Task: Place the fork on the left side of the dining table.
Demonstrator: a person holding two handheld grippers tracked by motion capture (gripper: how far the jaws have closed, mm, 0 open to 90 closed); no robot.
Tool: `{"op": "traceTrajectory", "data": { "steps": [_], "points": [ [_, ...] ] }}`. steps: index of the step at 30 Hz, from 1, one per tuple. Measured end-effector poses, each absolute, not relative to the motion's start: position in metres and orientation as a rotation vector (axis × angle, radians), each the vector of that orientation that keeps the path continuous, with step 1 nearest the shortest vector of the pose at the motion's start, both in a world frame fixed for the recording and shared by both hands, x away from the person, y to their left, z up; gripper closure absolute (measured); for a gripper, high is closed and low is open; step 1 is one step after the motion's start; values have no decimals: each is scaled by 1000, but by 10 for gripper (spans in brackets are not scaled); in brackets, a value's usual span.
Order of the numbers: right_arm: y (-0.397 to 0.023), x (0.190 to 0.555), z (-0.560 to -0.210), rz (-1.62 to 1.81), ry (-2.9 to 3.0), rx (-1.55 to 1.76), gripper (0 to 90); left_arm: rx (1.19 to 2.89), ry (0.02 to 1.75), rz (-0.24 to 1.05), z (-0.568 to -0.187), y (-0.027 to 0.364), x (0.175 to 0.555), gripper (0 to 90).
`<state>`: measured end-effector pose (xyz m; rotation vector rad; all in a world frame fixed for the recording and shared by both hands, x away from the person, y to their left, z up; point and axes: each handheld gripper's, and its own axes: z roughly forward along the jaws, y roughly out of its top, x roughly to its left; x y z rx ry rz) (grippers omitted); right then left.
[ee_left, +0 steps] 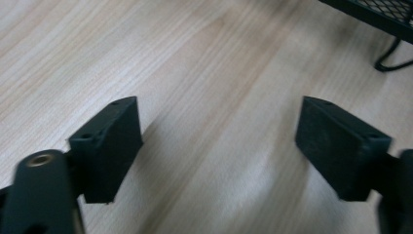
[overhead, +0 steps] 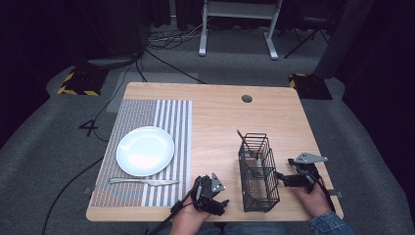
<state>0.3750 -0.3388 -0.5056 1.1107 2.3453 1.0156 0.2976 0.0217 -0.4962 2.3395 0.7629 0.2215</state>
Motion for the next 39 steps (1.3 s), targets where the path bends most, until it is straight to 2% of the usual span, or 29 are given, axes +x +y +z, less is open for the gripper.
{"op": "traceTrajectory", "data": {
  "steps": [7,10,15,22,39],
  "points": [
    [-339,375,-506,1016,2345,1111,148,2255,762,126,-478,32,297,239],
    [-339,375,-506,1016,2345,1112,148,2223,769,122,-471,37,298,241],
    [-339,375,-506,1015,2346,1110,148,2131,763,161,-453,50,298,278],
    [-339,375,-506,1016,2346,1110,148,1959,780,242,-433,70,300,285],
    [-339,375,-506,1015,2345,1110,148,1878,803,252,-403,77,317,341]
  ]
}}
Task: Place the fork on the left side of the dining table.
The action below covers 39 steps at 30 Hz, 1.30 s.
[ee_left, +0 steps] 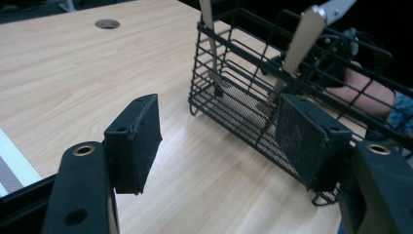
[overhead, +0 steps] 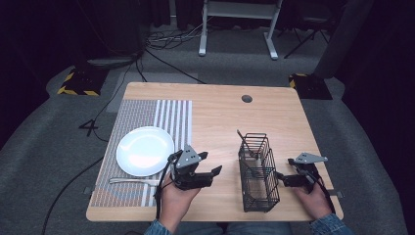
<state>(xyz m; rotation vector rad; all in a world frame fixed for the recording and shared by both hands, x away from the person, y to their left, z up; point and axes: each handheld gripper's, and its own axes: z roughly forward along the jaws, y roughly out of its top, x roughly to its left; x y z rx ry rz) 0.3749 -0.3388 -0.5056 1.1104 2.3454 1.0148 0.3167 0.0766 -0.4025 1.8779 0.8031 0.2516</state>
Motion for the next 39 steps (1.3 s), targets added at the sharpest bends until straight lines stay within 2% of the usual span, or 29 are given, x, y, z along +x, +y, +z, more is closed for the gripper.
{"op": "traceTrajectory", "data": {
  "steps": [12,31,35,39],
  "points": [
    [-339,375,-506,1015,2347,1111,147,1870,845,276,-383,64,343,368],
    [-339,375,-506,1015,2346,1110,147,1876,847,273,-377,16,380,401],
    [-339,375,-506,1016,2345,1113,147,1894,866,256,-377,7,389,445],
    [-339,375,-506,1015,2345,1111,147,1897,878,248,-377,3,395,545]
  ]
}}
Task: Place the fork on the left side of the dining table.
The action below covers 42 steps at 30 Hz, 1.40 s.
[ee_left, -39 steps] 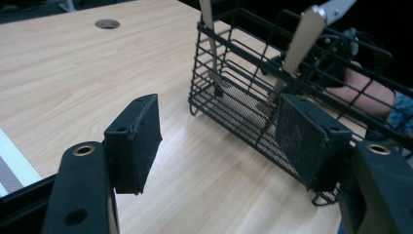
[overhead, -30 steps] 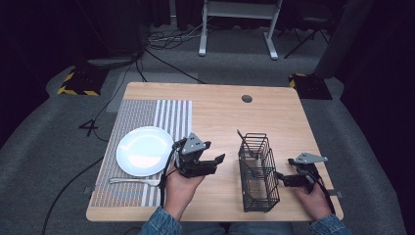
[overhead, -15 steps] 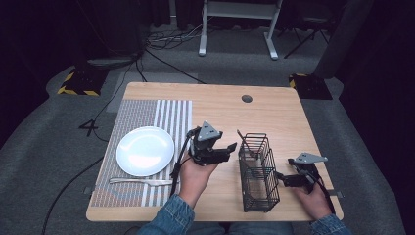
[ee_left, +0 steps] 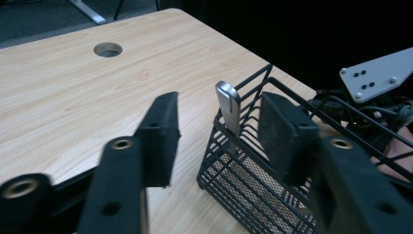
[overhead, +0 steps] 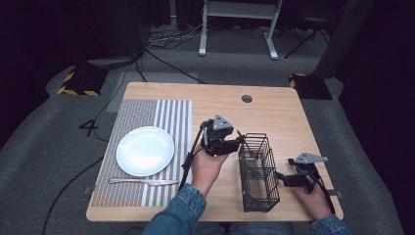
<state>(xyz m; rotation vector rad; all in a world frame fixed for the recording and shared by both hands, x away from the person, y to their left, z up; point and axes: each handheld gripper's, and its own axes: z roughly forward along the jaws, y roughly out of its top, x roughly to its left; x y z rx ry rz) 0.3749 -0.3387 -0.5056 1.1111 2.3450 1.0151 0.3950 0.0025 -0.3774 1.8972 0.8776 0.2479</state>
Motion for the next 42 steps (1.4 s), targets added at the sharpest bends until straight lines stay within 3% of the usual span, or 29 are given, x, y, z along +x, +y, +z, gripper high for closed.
{"op": "traceTrajectory", "data": {
  "steps": [3,4,7,18,23,42],
  "points": [
    [-339,375,-506,1015,2346,1111,147,1900,877,237,-377,0,397,605],
    [-339,375,-506,1015,2346,1111,147,1917,870,247,-377,-3,397,677],
    [-339,375,-506,1015,2345,1111,148,1925,861,251,-376,-5,396,756],
    [-339,375,-506,1015,2346,1112,148,1897,831,166,-369,-4,393,855],
    [-339,375,-506,1015,2346,1111,148,1928,794,222,-361,-9,388,857],
    [-340,374,-505,1014,2348,1110,148,1922,704,226,-297,5,375,857]
  ]
}}
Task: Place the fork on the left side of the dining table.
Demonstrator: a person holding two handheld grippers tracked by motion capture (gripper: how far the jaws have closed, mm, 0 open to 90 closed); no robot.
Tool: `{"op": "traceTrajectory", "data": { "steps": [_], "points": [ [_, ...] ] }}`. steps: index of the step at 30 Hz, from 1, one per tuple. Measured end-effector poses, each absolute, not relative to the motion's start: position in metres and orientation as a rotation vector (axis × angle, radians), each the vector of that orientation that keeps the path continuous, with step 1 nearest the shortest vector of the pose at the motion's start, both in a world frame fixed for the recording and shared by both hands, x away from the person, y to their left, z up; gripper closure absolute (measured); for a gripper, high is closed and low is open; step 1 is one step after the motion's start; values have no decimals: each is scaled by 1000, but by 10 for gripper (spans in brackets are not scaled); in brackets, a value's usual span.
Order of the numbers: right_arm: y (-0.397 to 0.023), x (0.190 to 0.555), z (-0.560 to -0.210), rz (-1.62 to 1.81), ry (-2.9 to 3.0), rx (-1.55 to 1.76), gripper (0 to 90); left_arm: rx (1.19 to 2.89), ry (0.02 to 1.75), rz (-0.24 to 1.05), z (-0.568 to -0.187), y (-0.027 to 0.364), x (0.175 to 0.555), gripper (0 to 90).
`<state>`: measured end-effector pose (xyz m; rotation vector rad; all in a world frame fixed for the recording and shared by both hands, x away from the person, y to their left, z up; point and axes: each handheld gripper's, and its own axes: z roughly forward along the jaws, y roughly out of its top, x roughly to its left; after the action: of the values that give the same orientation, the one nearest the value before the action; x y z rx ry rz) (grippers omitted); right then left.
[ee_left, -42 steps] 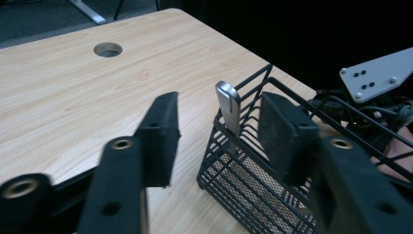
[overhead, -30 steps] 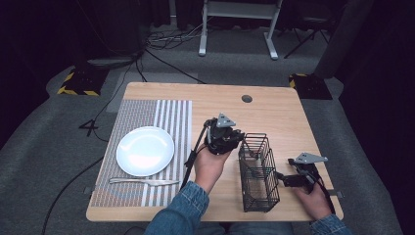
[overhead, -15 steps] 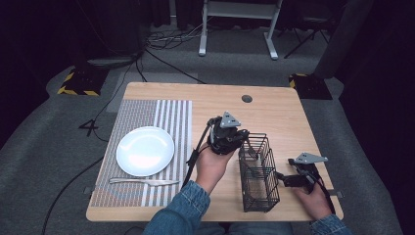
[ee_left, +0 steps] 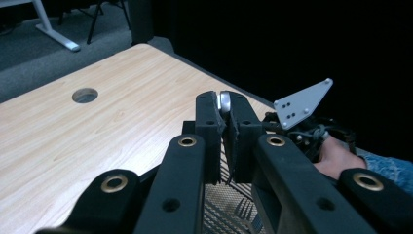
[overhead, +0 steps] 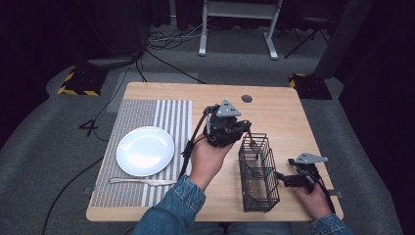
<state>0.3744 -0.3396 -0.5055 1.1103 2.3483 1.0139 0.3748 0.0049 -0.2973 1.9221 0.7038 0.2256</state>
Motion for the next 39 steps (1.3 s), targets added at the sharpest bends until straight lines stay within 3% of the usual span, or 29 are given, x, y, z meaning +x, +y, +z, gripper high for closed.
{"op": "traceTrajectory", "data": {
  "steps": [6,26,39],
  "points": [
    [-340,374,-505,1014,2348,1110,148,1894,702,200,-285,16,375,857],
    [-339,374,-505,1014,2348,1111,147,1792,801,336,-260,73,370,857],
    [-339,374,-506,1014,2347,1112,147,1743,901,392,-262,111,382,858]
  ]
}}
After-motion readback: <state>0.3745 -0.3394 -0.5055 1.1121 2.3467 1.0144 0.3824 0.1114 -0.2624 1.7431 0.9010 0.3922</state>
